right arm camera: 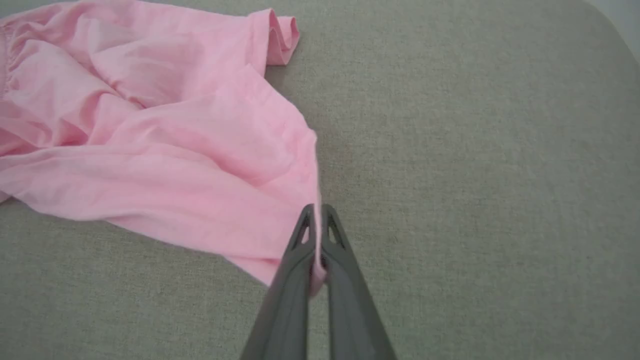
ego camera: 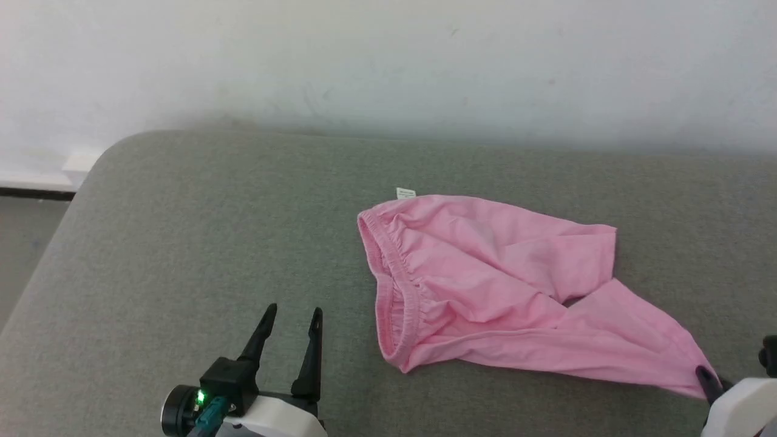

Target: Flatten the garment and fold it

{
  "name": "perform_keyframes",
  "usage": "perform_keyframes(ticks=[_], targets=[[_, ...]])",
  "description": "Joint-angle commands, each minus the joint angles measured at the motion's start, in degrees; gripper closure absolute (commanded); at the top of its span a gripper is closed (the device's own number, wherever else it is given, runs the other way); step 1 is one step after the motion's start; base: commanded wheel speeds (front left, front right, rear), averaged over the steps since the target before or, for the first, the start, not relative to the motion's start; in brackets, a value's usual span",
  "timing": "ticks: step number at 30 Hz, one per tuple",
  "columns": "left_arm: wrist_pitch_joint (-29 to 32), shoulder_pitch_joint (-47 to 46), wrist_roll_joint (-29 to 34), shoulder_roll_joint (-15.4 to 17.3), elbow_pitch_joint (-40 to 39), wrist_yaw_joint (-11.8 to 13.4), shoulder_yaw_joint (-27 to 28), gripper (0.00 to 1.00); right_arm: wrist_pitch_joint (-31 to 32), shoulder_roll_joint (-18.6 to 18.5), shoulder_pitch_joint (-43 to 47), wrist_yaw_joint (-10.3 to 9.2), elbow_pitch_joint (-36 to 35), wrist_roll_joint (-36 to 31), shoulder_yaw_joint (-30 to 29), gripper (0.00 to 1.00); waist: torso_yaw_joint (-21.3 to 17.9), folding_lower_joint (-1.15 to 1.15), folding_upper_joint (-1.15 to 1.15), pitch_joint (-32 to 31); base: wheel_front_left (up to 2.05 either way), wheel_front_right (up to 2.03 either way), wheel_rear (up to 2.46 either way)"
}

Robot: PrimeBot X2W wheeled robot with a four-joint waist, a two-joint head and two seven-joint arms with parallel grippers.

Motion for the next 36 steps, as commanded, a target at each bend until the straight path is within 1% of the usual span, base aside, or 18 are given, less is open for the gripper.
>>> perform_keyframes(ticks=[1, 3, 5, 8, 11, 15, 16, 18, 21, 24, 26, 30, 35, 36], targets=[[-0.3, 0.2, 0.7, -0.2, 0.2, -0.4, 0.1, 0.00, 1.0, 2.3, 0.7, -0.04, -1.0, -0.6, -1.7, 1.00, -2.1, 0.01, 0.00, -0.4, 0.00, 0.00, 0.00], [-0.3, -0.2, 0.8, -0.3, 0.4, -0.6, -0.1, 0.00, 2.8, 4.1, 1.8, -0.04, -0.9, -1.8, -3.0, 1.00, -2.2, 0.01, 0.00, -0.2, 0.00, 0.00, 0.00], [-0.3, -0.5, 1.0, -0.4, 0.6, -0.9, -0.3, 0.00, 2.7, 4.8, 1.8, -0.04, -0.8, -3.1, -3.7, 0.00, -2.2, 0.01, 0.00, 0.1, 0.00, 0.00, 0.00], [-0.3, -0.8, 1.2, -0.5, 0.7, -1.2, -0.7, 0.00, -0.8, 5.0, 0.6, -0.04, -1.8, -6.1, -3.6, 0.00, -1.9, 0.01, 0.00, 0.1, 0.00, 0.00, 0.00], [-0.3, -0.8, 0.8, -0.6, 0.3, -1.7, -1.3, 0.00, -6.5, 5.0, -1.3, -0.04, -3.4, -8.0, -2.8, 0.00, -1.7, 0.01, 0.00, 0.0, 0.00, 0.00, 0.00], [-0.3, -0.8, -0.5, -0.7, 1.7, -4.0, -4.7, 0.00, -13.4, 5.2, -2.7, -0.04, -4.7, -9.6, -1.0, 0.00, -1.5, 0.01, 0.00, 0.3, 0.00, 0.00, 0.00], [0.5, -0.9, -1.0, -0.8, 2.6, -4.6, -6.0, 0.00, -14.7, 5.5, -3.0, -0.04, -4.8, -9.5, -0.7, 0.00, -1.5, 0.01, 0.00, 0.4, 0.00, 0.00, 0.00], [4.2, -1.6, -2.0, -0.7, 4.5, -5.5, -8.9, 0.00, -16.7, 6.0, -3.3, -0.04, -4.8, -9.5, -0.3, 0.00, -1.7, 0.01, 0.00, 0.8, 0.00, 0.00, 0.00], [9.7, -3.3, -3.3, 0.0, 5.6, -6.1, -12.3, 0.00, -18.6, 6.5, -3.8, -0.04, -4.5, -9.8, 0.3, 0.00, -2.4, 0.01, 0.00, 1.7, 0.00, 0.00, 0.00], [13.6, -5.4, -4.9, 1.0, 6.0, -6.4, -14.7, 0.00, -19.7, 6.9, -3.7, -0.04, -3.9, -9.8, 0.7, 0.00, -3.1, 0.01, 0.00, 2.7, 0.00, 0.00, 0.00], [15.8, -7.0, -4.7, 2.3, 6.6, -6.4, -16.2, 0.00, -20.3, 7.1, -3.8, -0.04, -3.5, -9.7, 0.8, 0.00, -3.7, 0.01, 0.00, 3.3, 0.00, 0.00, 0.00], [17.4, -9.6, -4.6, 3.9, 7.4, -6.5, -17.6, 0.00, -20.8, 7.5, -4.1, -0.04, -2.4, -9.4, 0.8, 0.00, -4.7, 0.01, 0.00, 4.3, 0.00, 0.00, 0.00], [19.0, -11.4, -6.0, 4.5, 9.8, -6.5, -18.7, 0.00, -21.1, 7.8, -4.5, -0.04, -1.3, -9.4, 0.5, 0.00, -5.3, 0.01, 0.00, 5.2, 0.00, 0.00, 0.00], [19.3, -11.7, -6.5, 4.6, 10.2, -6.5, -18.9, 0.28, -21.2, 7.8, -4.6, -0.04, -1.2, -9.5, 0.5, 0.00, -5.4, 0.01, 0.00, 5.4, 0.00, 0.00, 0.00]])
